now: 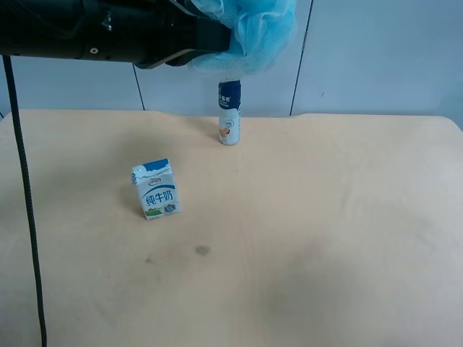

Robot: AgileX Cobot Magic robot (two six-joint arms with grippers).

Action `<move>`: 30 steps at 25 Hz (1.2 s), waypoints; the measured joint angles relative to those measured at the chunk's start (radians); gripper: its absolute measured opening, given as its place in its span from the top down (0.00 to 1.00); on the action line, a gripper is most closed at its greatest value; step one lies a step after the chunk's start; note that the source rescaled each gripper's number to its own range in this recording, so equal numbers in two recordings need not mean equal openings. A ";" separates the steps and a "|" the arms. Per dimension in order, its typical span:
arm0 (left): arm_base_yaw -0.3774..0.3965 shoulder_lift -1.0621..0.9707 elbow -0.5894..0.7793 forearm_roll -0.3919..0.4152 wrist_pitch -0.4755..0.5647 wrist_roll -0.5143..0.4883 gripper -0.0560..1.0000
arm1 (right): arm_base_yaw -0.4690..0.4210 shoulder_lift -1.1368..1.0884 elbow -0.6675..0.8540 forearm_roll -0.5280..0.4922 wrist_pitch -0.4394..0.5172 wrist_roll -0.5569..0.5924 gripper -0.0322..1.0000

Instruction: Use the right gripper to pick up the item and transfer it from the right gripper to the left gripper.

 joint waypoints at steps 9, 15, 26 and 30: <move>0.000 0.000 0.000 0.000 0.000 0.007 0.94 | 0.000 -0.067 0.016 0.003 0.037 -0.002 0.12; 0.000 0.000 0.000 0.035 -0.018 0.007 0.95 | -0.013 -0.068 0.016 0.003 0.037 -0.002 0.12; 0.092 0.000 0.000 0.079 -0.079 0.003 0.95 | -0.311 -0.070 0.016 0.003 0.037 -0.002 0.12; 0.235 0.000 0.000 0.080 0.009 -0.004 0.95 | -0.399 -0.070 0.016 0.003 0.037 -0.002 0.12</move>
